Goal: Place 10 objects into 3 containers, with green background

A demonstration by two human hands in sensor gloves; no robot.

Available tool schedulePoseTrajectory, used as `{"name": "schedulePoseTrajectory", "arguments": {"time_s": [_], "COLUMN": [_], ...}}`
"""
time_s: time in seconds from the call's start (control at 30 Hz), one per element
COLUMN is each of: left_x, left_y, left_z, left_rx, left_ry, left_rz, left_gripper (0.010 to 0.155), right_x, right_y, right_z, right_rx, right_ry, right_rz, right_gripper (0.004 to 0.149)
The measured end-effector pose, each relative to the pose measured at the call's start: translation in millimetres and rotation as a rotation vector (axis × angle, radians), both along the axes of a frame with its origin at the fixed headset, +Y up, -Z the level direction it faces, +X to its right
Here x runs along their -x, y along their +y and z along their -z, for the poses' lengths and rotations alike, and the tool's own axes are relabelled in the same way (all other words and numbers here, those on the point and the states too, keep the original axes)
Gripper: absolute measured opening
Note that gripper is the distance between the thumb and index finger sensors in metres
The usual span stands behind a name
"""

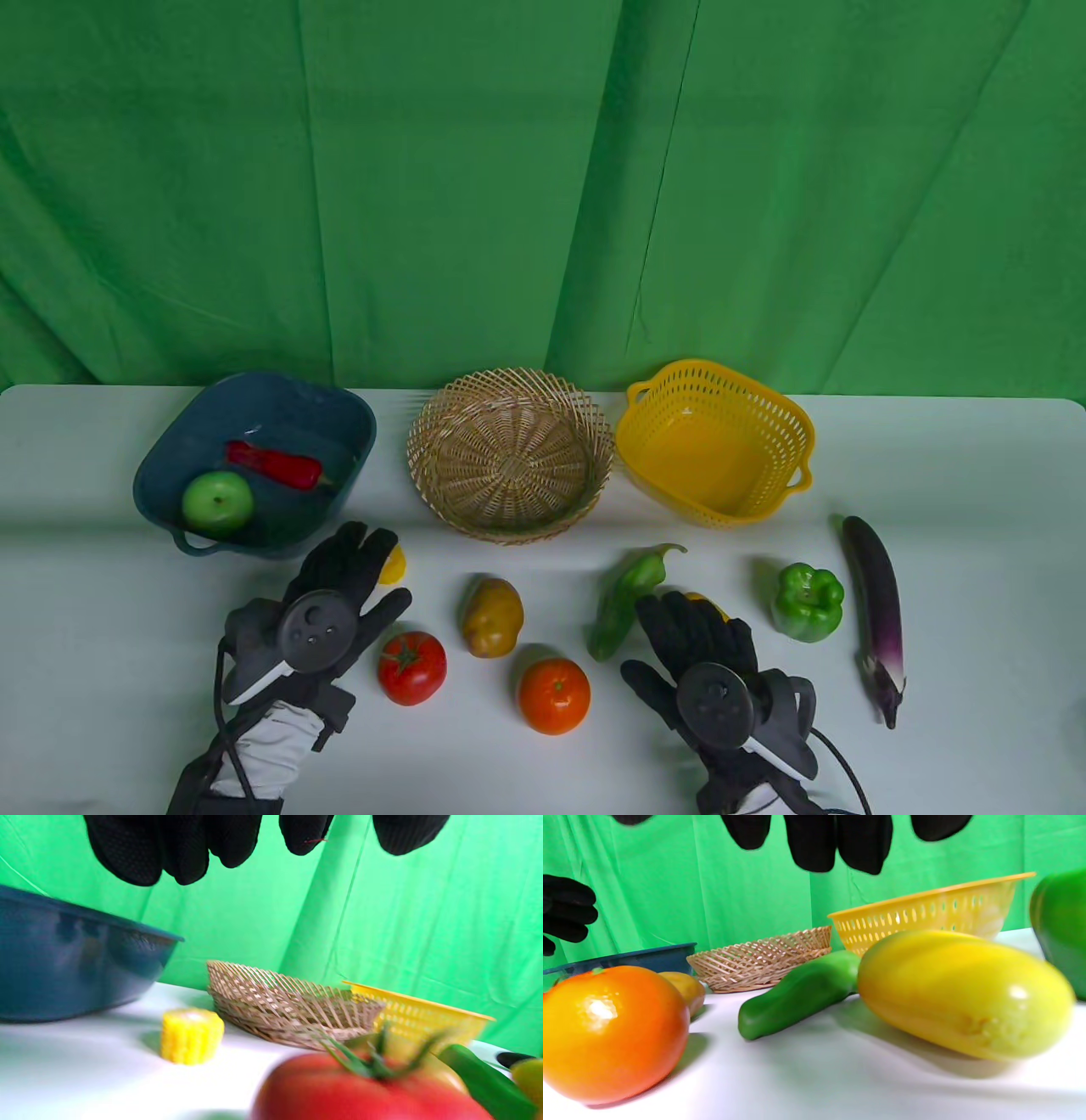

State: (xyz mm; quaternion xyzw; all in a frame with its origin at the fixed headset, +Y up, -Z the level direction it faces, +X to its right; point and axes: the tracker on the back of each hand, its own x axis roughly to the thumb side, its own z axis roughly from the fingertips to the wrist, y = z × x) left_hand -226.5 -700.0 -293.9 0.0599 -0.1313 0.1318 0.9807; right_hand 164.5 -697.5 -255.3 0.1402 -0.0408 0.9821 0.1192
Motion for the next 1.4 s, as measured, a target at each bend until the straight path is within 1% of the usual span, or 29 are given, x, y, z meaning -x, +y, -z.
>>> {"name": "schedulePoseTrajectory", "arguments": {"time_s": [0.17,0.4,0.53,0.63,0.67,0.77,0.9,1.13,1.23,1.27,1.4], "left_x": [-12,-23,-28,-32,-33,-35,-38,-43,-43,-42,-39], "left_y": [-17,-40,-51,-60,-61,-65,-69,-73,-72,-72,-70], "left_z": [-10,-18,-20,-21,-21,-21,-19,-16,-12,-10,-4], "left_rx": [0.068,0.176,0.236,0.319,0.328,0.326,0.32,0.265,0.263,0.277,0.299], "left_ry": [-0.065,-0.144,-0.177,-0.206,-0.212,-0.219,-0.213,-0.169,-0.161,-0.163,-0.173], "left_rz": [0.026,0.028,0.052,0.071,0.077,0.113,0.139,0.239,0.218,0.19,0.168], "left_gripper": [0.075,0.081,0.086,0.093,0.094,0.097,0.097,0.088,0.083,0.083,0.082], "right_x": [0,2,2,2,2,2,1,1,0,0,0], "right_y": [0,-1,-1,-1,-1,-1,-1,-1,-1,-1,-1], "right_z": [0,-1,-1,-1,-1,-1,-1,-1,-1,-1,0], "right_rx": [0.0,0.003,0.003,0.003,0.004,0.005,0.003,0.005,0.005,0.005,0.006], "right_ry": [0.0,0.008,0.007,0.005,0.004,0.002,0.0,-0.003,-0.004,-0.004,-0.005], "right_rz": [0.0,-0.006,-0.008,-0.009,-0.009,-0.01,-0.009,-0.011,-0.011,-0.011,-0.012], "right_gripper": [0.072,0.072,0.072,0.072,0.072,0.072,0.072,0.072,0.072,0.072,0.072]}}
